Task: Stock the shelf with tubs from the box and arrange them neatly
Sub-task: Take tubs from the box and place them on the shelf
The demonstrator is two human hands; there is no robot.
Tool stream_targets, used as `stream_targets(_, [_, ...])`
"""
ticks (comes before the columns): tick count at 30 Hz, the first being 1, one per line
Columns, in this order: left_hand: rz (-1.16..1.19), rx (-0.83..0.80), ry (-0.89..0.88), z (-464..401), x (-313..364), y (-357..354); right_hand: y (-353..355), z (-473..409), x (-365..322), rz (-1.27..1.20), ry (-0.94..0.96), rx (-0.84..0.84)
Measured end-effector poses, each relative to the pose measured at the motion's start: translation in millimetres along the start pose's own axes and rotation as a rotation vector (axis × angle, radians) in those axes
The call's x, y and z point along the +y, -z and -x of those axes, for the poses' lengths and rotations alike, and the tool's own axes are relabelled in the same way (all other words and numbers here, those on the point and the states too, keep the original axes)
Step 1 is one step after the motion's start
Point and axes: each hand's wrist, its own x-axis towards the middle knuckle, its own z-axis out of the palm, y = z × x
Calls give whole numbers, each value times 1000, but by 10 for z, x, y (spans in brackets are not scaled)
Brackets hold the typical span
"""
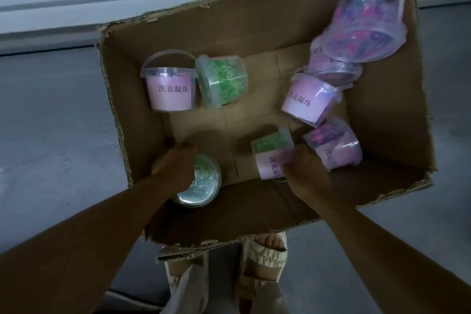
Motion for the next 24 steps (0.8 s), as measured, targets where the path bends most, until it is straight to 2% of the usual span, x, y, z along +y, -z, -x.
stream_targets(3, [-48,44,-34,-68,-10,-18,-24,-85,-5,54,100,118])
stream_targets(9, [157,45,-55,-143,-31,154,44,-127,-257,129,404,263])
stream_targets(14, [191,207,10,-203,88,255,67,-143,-347,347,592,271])
stream_targets(17, [335,255,116,-224,128,264,0,-119,-282,303,533,171])
stream_targets(19, [409,213,204,-235,124,248,-17,-112,-233,197,443,106])
stream_targets(24, [490,162,289,-203,89,184,-62,-99,-135,4,203,96])
